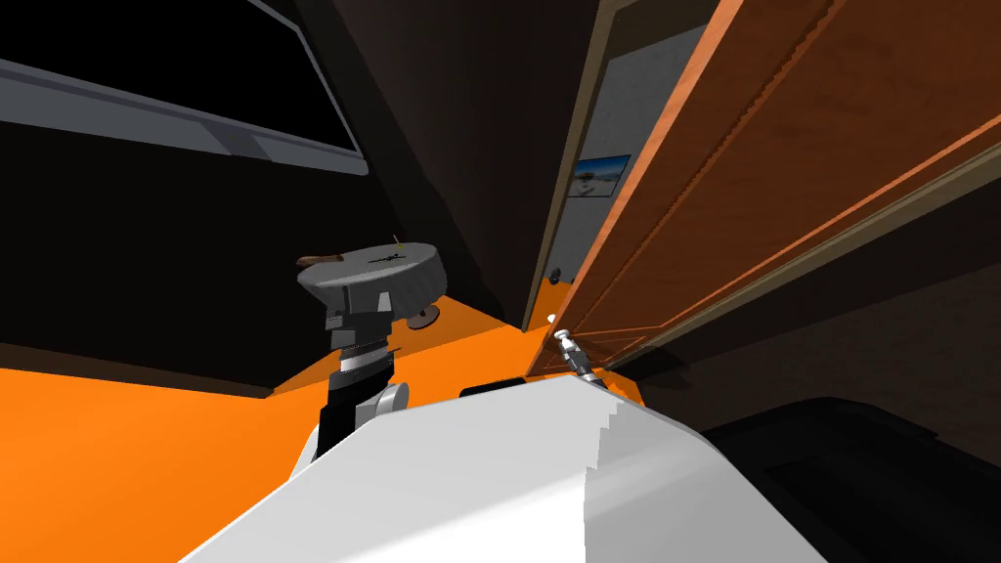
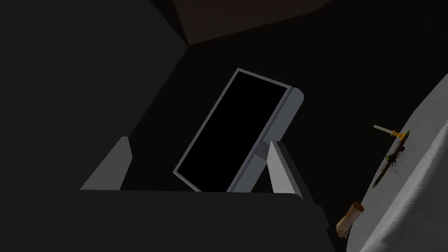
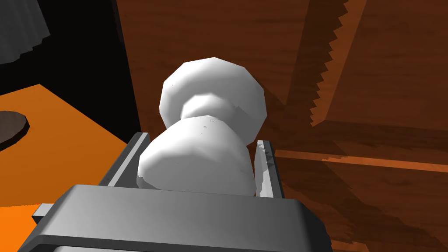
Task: Pull the door open
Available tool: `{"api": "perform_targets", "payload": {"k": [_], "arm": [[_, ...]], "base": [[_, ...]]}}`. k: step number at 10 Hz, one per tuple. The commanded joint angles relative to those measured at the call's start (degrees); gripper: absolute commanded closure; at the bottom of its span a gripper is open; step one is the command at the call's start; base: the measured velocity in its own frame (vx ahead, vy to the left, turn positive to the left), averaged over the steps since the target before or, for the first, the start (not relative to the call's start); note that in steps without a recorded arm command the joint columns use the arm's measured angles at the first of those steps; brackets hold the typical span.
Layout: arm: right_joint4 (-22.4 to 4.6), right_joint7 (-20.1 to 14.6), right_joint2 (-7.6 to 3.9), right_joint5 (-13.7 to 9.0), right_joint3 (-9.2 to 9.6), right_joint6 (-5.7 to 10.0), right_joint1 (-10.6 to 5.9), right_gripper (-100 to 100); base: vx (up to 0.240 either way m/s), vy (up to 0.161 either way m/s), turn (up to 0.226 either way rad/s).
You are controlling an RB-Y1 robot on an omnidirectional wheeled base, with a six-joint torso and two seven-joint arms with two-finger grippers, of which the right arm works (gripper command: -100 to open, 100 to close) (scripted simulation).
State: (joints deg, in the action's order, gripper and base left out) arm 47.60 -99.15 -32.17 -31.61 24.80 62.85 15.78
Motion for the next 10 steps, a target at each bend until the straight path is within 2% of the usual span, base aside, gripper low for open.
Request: {"api": "perform_targets", "payload": {"k": [1,3,4,5,6,10], "arm": [[-1.0,-1.0,-0.62,0.4,0.61,1.75,0.26,100],[-1.6,-2.1,-1.32,0.8,1.38,3.37,0.68,100],[-1.5,-1.6,-0.99,0.8,1.31,2.62,0.62,100],[-2.6,-2.4,-1.27,1.1,1.96,3.96,0.76,100],[-2.8,-2.6,-1.35,1.2,2.08,4.27,0.76,100],[-4.9,-4.1,-2.06,1.8,3.15,7.11,0.73,100]], "base": [[-0.261,-0.05,0.171],[-0.226,-0.052,0.14],[-0.098,-0.025,0.027],[-0.163,-0.022,0.134],[-0.225,-0.066,0.179],[-0.207,-0.061,0.146]]}}
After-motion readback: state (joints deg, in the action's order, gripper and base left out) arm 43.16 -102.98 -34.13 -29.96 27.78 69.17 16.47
